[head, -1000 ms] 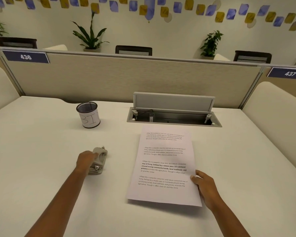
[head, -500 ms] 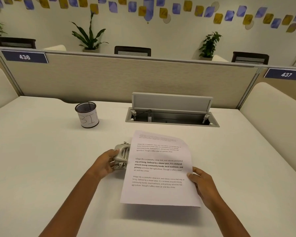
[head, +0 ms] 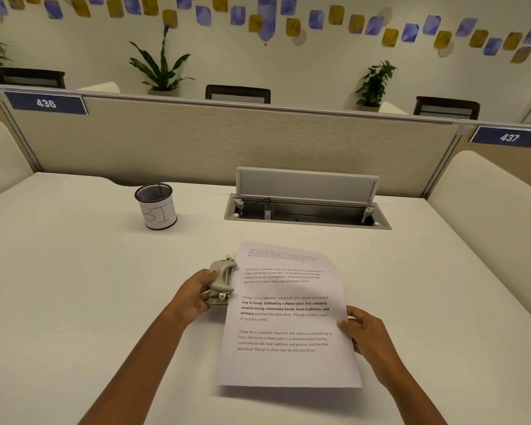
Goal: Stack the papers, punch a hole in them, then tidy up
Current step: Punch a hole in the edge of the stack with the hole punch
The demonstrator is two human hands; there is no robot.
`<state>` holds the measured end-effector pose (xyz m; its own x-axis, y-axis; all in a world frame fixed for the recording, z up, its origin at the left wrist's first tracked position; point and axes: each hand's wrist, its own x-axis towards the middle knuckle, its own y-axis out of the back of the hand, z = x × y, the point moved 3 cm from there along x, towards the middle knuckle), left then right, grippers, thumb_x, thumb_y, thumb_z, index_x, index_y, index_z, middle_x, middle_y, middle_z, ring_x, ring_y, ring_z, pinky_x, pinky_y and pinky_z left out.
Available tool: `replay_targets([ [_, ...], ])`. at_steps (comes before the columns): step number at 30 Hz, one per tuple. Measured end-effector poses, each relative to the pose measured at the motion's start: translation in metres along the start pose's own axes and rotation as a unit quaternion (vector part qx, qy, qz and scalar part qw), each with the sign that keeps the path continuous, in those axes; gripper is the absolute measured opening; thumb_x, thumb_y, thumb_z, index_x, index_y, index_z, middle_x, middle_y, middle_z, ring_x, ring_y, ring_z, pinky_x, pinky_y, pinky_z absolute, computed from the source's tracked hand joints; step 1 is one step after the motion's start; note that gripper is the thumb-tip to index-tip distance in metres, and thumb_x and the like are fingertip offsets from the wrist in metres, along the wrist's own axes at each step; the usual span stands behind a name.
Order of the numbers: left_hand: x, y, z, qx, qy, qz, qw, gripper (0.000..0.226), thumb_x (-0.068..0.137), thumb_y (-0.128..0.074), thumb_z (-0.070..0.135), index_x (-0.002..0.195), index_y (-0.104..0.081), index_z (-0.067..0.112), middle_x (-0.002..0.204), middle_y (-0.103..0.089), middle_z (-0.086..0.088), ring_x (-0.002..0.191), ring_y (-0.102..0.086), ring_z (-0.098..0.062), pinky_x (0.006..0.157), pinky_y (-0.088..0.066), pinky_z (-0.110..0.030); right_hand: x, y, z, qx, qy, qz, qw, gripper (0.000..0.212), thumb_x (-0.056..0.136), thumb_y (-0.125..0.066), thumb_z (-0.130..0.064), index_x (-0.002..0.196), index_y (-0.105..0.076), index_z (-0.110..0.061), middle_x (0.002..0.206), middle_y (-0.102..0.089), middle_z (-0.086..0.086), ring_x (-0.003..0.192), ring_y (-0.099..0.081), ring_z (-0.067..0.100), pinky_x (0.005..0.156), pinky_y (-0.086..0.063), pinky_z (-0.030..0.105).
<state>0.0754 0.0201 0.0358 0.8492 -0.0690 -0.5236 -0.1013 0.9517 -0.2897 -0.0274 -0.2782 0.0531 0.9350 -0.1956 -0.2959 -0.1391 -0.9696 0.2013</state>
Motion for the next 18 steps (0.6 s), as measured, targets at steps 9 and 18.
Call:
replay_targets([
  [9, -0.003, -0.004, -0.004, -0.009, -0.005, -0.025, 1.0, 0.024, 0.087, -0.056, 0.018, 0.065, -0.046, 0.018, 0.063, -0.06, 0.001, 0.05, -0.06, -0.011, 0.048, -0.047, -0.022, -0.001, -0.004, -0.005, -0.041, 0.011, 0.007, 0.999, 0.022, 0.089, -0.052, -0.002, 0.1, -0.06, -0.019, 0.081, -0.072, 0.005, 0.076, -0.067, 0.024, 0.072, -0.053, 0.038],
  [18, -0.001, -0.018, -0.012, 0.011, -0.014, -0.058, 0.998, 0.026, 0.088, -0.054, 0.015, 0.064, -0.045, 0.016, 0.043, -0.06, 0.006, 0.039, -0.057, -0.006, 0.042, -0.049, -0.016, -0.003, -0.004, -0.012, -0.053, -0.025, -0.036, 0.998, 0.028, 0.089, -0.044, 0.002, 0.097, -0.054, -0.022, 0.089, -0.072, 0.009, 0.073, -0.069, 0.022, 0.056, -0.053, 0.025],
])
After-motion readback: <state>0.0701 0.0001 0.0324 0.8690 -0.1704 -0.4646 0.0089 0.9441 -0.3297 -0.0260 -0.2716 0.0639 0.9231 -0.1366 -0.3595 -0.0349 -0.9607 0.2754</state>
